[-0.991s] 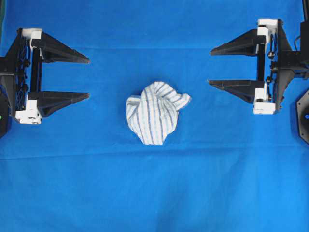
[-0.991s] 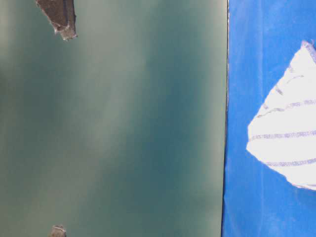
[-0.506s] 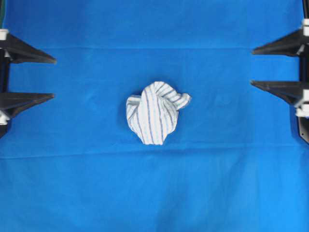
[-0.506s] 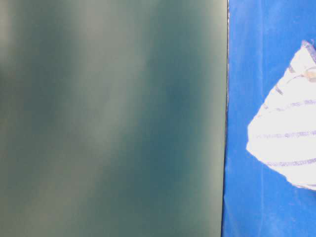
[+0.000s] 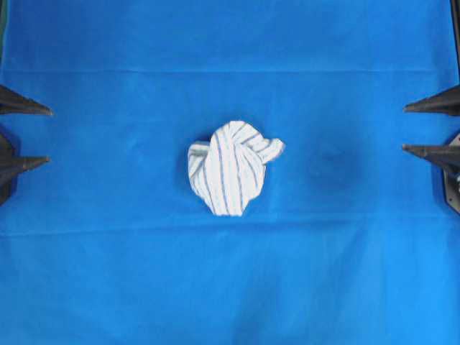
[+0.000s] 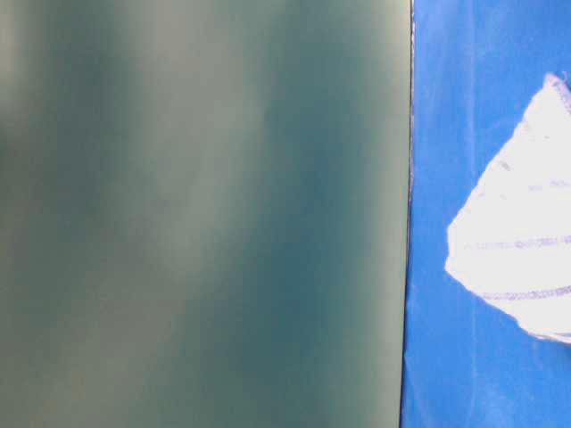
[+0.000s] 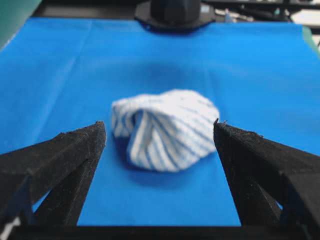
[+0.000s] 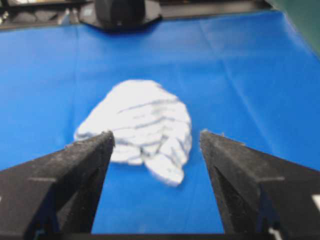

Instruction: Hand over the towel.

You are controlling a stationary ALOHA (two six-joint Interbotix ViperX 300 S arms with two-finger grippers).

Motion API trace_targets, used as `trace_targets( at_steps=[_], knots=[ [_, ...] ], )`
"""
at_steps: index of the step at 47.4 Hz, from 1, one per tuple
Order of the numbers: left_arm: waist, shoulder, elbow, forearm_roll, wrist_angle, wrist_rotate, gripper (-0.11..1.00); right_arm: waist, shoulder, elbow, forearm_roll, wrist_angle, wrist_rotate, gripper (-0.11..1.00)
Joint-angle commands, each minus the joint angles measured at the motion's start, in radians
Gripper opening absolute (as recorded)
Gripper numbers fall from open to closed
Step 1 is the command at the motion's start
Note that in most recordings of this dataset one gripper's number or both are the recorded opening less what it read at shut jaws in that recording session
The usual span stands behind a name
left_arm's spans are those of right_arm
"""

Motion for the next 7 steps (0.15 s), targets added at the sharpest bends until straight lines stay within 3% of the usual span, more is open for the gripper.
trace_targets(
  at_steps=[1, 7],
  knots=[
    [0.003, -0.018, 0.009, 0.003, -0.002, 0.002, 0.91, -0.002, 0.031, 0.002, 0.015, -0.043, 0.002, 0.7],
    [0.003, -0.035, 0.014, 0.002, 0.008, 0.005, 0.91, -0.005, 0.041, 0.0, 0.017, -0.069, 0.002, 0.7]
  ],
)
